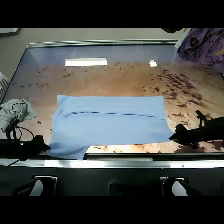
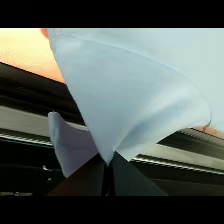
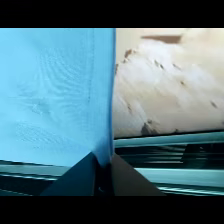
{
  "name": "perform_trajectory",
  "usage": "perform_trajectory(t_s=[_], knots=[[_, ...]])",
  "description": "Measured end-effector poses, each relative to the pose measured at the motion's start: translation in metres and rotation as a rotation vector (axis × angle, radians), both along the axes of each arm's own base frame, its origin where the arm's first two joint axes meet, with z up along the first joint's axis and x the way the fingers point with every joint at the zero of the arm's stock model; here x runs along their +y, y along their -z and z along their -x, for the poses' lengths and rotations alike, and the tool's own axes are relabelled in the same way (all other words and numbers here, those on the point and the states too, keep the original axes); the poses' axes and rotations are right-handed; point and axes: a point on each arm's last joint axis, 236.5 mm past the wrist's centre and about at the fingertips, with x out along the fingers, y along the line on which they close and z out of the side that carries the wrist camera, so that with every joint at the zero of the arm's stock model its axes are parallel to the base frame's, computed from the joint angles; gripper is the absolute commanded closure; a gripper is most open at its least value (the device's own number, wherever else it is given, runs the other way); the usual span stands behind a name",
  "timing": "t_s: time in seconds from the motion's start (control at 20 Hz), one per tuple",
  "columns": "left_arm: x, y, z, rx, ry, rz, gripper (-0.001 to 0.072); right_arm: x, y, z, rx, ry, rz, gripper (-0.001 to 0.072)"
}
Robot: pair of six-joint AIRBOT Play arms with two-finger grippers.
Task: Fold the clothes and pants, and hang the long-sleeved shirts on hangers.
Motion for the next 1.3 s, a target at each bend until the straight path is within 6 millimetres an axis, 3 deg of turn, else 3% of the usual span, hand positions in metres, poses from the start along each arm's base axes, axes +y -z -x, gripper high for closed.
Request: perform_trajectory(t_s=[0.15, 0.3, 0.65, 0.9, 1.1, 1.3], knots=[[-0.006, -0.008, -0.007, -0.049, 0.001, 0.022, 0.0686, 0.004, -0.012, -0.004, -0.040, 0.013, -0.004, 0.0683], [-0.008, -0.013, -0.034, -0.110, 0.010, 0.035, 0.0686, 0.006, -0.022, -0.023, -0.119, -0.015, 0.034, 0.0683], [-0.012, -0.014, -0.139, -0.208, 0.078, 0.016, 0.0686, 0.013, -0.017, -0.095, -0.169, -0.118, 0.179, 0.0682], [-0.004, -0.005, -0.216, -0.238, 0.115, 0.001, 0.0686, 0.003, -0.011, -0.151, -0.192, -0.106, 0.225, 0.0682], [0.001, 0.001, -0.271, -0.271, 0.136, -0.004, 0.0686, -0.004, -0.002, -0.183, -0.204, -0.096, 0.238, 0.0682], [0.004, 0.013, -0.310, -0.288, 0.142, -0.001, 0.0686, -0.007, 0.011, -0.205, -0.220, -0.074, 0.238, 0.0681]])
